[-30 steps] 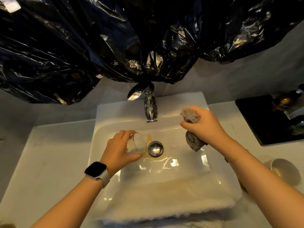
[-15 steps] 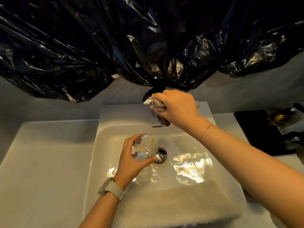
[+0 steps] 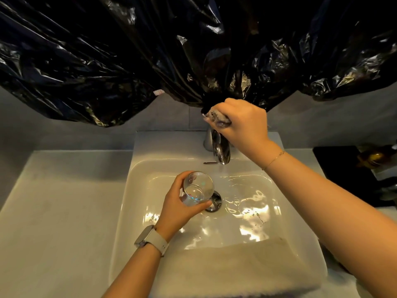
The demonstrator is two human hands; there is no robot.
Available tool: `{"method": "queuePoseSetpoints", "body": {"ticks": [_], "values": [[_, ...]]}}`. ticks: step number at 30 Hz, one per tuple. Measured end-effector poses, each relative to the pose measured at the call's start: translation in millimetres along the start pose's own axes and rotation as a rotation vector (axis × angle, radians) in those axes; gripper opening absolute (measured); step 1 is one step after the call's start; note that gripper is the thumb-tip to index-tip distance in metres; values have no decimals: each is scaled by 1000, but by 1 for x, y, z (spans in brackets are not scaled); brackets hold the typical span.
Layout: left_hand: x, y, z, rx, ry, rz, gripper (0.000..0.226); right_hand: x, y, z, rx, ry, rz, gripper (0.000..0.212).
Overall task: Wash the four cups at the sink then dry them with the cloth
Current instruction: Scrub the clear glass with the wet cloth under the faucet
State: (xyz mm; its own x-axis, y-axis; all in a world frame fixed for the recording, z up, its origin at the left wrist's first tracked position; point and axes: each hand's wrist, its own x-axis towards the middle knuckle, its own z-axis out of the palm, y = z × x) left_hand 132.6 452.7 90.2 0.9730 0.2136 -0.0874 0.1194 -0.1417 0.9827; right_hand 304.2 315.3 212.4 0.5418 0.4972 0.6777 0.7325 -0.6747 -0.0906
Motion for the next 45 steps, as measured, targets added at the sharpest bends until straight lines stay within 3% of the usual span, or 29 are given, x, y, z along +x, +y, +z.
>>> {"method": "queuePoseSetpoints", "body": {"ticks": [6, 8, 13, 19, 23, 26, 31, 34, 37, 39, 41, 45], "values": [[6, -1, 8, 28, -16, 1, 75, -11, 1, -20, 158, -121, 130, 32], [11, -1, 10, 38, -30, 1, 76, -31, 1, -32, 280, -146, 296, 32], [22, 3, 18, 127, -90, -20, 77, -109, 4, -52, 576, -231, 916, 29], [33, 10, 25, 270, -183, -31, 73, -173, 16, -69, 366, -531, 1036, 45], [36, 12, 26, 248, -205, -71, 70, -183, 21, -70, 585, -639, 1319, 43], [37, 14, 27, 227, -201, -102, 71, -188, 23, -67, 882, -582, 1458, 41], [37, 11, 28, 216, -222, -151, 66, -192, 24, -68, 1189, -480, 1500, 44], [39, 11, 30, 166, -257, -190, 62, -190, 22, -66, 1337, -311, 1598, 39], [47, 12, 33, 99, -318, -339, 54, -187, 23, -67, 1379, -162, 1642, 18], [51, 11, 35, 57, -426, -464, 56, -186, 24, -65, 1376, -107, 1666, 16], [53, 9, 36, 20, -516, -578, 68, -187, 26, -63, 1356, -88, 1700, 17], [50, 10, 36, 9, -533, -731, 92, -192, 27, -58, 1365, -137, 1685, 15]]}}
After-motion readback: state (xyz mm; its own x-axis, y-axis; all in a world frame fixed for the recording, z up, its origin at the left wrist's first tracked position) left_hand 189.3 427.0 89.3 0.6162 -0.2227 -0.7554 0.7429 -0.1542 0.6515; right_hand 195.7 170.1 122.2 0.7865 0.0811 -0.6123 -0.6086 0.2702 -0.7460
